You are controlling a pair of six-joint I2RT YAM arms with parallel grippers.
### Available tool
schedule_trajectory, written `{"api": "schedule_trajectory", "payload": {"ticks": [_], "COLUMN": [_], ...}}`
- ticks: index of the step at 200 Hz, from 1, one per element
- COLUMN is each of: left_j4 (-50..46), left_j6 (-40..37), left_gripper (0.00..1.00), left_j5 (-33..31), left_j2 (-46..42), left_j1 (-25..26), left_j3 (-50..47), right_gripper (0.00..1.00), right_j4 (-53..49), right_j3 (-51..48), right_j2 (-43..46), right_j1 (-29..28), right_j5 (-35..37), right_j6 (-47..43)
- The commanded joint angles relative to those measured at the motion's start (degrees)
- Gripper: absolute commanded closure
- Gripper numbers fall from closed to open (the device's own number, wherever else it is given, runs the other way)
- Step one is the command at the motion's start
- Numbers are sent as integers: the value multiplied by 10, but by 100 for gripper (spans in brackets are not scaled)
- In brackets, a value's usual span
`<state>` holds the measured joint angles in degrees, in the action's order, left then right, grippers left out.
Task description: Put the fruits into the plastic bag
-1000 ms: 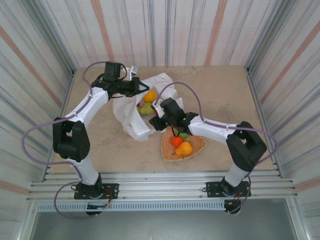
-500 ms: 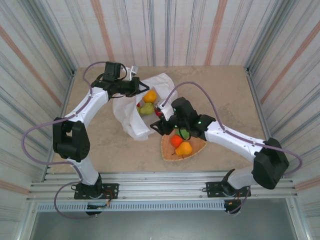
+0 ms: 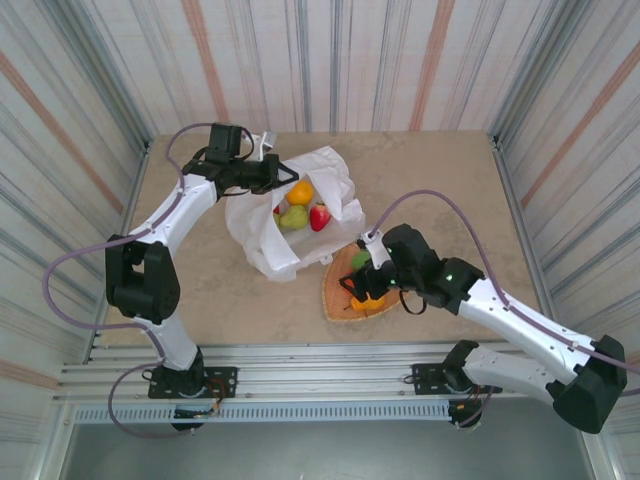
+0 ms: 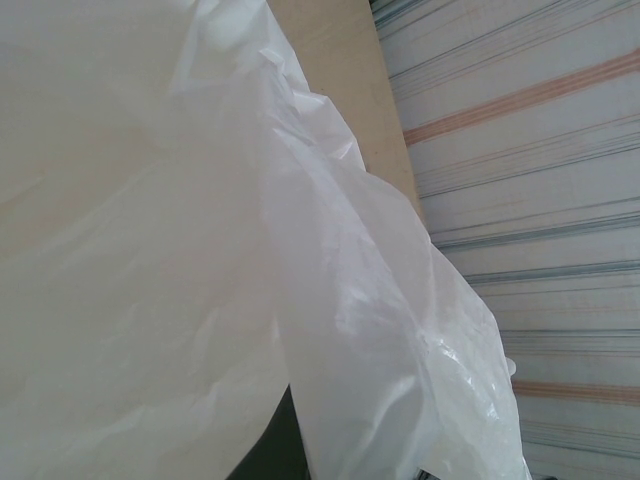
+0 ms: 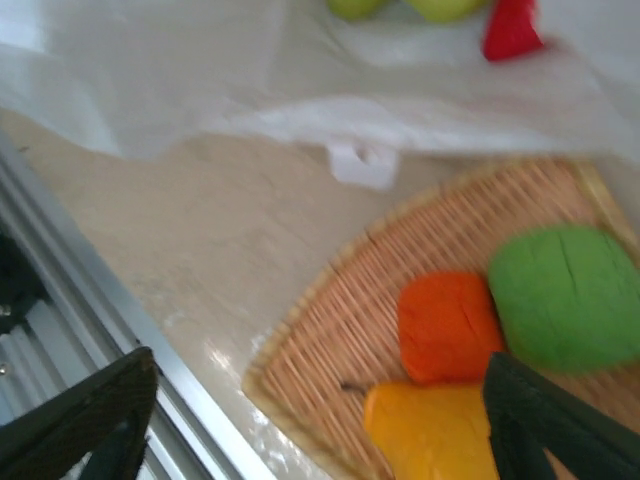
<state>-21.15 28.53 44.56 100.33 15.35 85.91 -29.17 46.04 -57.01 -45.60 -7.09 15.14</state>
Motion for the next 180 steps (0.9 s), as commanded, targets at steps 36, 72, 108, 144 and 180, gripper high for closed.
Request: {"api": "schedule_trajectory", "payload": {"ticks": [36, 72, 108, 144, 180], "left_j4": [-2, -3, -4, -5, -5], "left_j6": [2, 1, 1, 1, 1], "left_gripper": [100, 100, 100, 100, 100], "left_j5": [7, 6, 7, 6, 6], "left_j2": [5, 3, 4, 3, 4], "left_j1": [-3, -3, -3, -2, -2], "left_j3": [-3, -2, -2, -1, -1], "right_gripper": [4, 5, 9, 16, 23], "right_j4": [-96, -87, -68, -54, -35], "right_j3": [-12, -14, -25, -30, -44], "right_j2": [-61, -118, -149, -178, -190], "right_j1": [31, 57, 67, 72, 76], "right_j5": [3, -56, -64, -62, -58], "right_j6": [60, 53, 49, 43, 41]}}
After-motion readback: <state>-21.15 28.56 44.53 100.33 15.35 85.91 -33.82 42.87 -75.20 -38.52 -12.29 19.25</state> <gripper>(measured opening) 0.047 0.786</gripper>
